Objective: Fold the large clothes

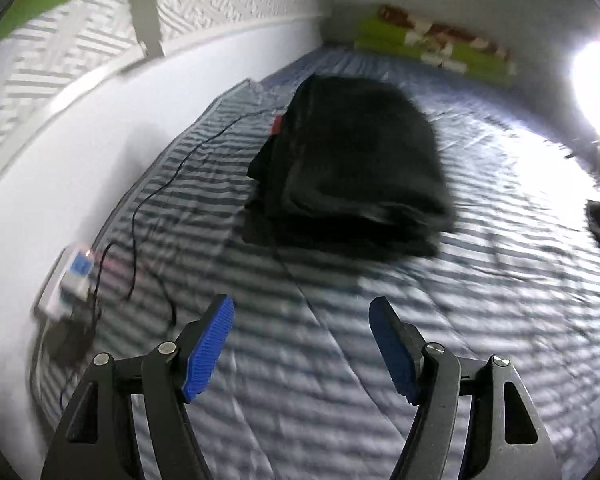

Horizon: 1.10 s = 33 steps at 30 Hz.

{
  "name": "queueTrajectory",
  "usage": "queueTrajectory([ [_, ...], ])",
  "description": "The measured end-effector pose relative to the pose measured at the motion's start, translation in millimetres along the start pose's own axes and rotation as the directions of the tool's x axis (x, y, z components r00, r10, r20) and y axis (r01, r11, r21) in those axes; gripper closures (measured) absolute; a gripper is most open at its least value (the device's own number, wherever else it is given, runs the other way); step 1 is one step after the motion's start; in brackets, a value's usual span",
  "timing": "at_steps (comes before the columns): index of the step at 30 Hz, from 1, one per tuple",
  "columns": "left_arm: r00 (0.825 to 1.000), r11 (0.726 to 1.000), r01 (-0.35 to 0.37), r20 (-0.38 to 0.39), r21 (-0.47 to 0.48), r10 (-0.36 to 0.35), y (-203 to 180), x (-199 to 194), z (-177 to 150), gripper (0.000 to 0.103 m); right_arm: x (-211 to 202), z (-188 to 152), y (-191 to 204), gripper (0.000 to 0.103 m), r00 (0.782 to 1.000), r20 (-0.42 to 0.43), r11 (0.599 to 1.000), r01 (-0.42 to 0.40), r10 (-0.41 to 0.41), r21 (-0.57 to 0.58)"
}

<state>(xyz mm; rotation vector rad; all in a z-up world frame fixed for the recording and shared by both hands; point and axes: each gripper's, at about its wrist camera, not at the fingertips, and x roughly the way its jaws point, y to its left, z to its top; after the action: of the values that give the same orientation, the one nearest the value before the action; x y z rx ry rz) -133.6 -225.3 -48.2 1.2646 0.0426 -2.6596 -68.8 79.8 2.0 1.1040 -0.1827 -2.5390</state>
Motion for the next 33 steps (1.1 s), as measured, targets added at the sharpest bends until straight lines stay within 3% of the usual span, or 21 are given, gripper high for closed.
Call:
queueTrajectory([
  [7,0.992,0.999,0.046,0.117,0.009,-0.047,-30.1,-136.2,-55.7,0.022,-82.8,-42.6,24.6,0.066,0.995,0.064,0.996,0.078,-0.076,-0.03],
  [11,0.982,0.997,0.071,0.173,0.014,-0.073,-45.9,-206.5,-87.8,0.013,-127.8,-67.3,36.2,0.051,0.989,0.109,0.994,0.102,-0.097,-0.047],
  [15,0.967,0.994,0.11,0.229,0.007,-0.108,-55.2,-270.0,-115.9,0.009,-166.7,-92.3,43.0,0.046,0.979,0.156,0.989,0.142,-0.133,-0.049],
  [18,0.96,0.995,0.095,0.261,0.022,-0.097,-62.7,-302.6,-128.1,0.005,-183.2,-104.9,44.1,0.045,0.975,0.165,0.986,0.159,-0.149,-0.048],
  [27,0.941,0.992,0.115,0.313,0.049,-0.125,-77.9,-347.4,-128.0,0.0,-215.3,-107.0,39.0,0.041,0.966,0.203,0.986,0.168,-0.161,-0.02],
  [33,0.937,0.991,0.118,0.326,0.056,-0.13,-93.3,-315.1,-85.5,0.0,-196.4,-84.7,24.1,0.038,0.952,0.241,0.98,0.2,-0.19,-0.018],
])
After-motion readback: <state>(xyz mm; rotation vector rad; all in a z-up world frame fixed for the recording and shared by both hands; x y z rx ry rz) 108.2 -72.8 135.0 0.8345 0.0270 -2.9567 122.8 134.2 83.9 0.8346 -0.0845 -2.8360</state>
